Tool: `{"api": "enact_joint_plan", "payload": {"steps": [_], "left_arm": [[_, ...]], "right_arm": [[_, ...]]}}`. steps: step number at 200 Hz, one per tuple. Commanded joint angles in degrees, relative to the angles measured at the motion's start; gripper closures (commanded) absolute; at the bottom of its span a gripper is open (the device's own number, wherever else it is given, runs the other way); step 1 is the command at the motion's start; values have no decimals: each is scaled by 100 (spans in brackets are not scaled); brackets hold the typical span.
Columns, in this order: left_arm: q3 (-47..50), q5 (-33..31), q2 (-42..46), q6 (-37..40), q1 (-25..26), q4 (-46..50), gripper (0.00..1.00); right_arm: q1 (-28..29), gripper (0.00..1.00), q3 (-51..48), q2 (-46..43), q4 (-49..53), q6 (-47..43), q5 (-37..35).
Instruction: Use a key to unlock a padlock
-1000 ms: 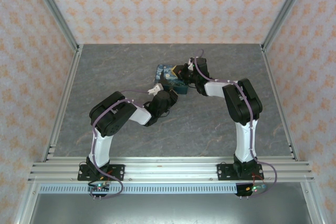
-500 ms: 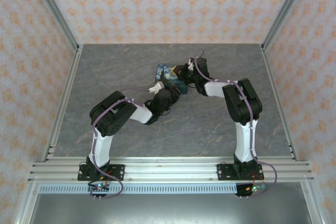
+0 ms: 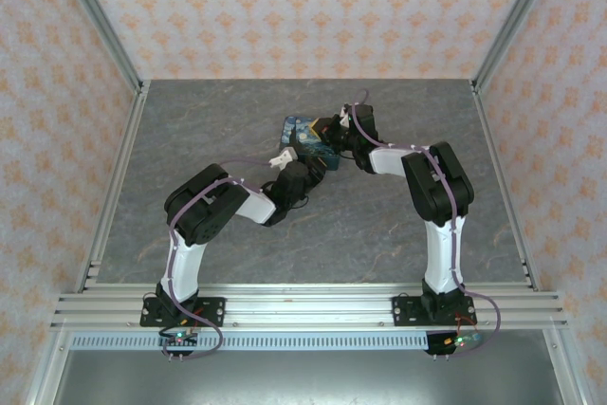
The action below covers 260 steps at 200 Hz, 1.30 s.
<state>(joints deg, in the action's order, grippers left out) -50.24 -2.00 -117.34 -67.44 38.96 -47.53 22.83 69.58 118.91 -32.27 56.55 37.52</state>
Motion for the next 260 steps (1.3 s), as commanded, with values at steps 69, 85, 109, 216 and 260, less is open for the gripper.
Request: {"api": "enact_joint_plan", "payload": {"steps": [69, 85, 109, 216, 260], "left_arm": [[-173, 4, -284, -408, -74, -365, 47], [-283, -6, -433, -393, -80, -314, 46], [-299, 42, -432, -365, -74, -317, 49], [110, -90, -178, -300, -353, -16, 54], [129, -82, 0, -25, -467, 356, 56]], "right_arm": [[23, 100, -252, 488, 429, -72, -20], [24, 100, -252, 521, 373, -26, 1], [22, 100, -243, 550, 344, 13, 35], [-30, 100, -252, 702, 305, 31, 121], [-29, 100, -239, 730, 309, 40, 104]]}}
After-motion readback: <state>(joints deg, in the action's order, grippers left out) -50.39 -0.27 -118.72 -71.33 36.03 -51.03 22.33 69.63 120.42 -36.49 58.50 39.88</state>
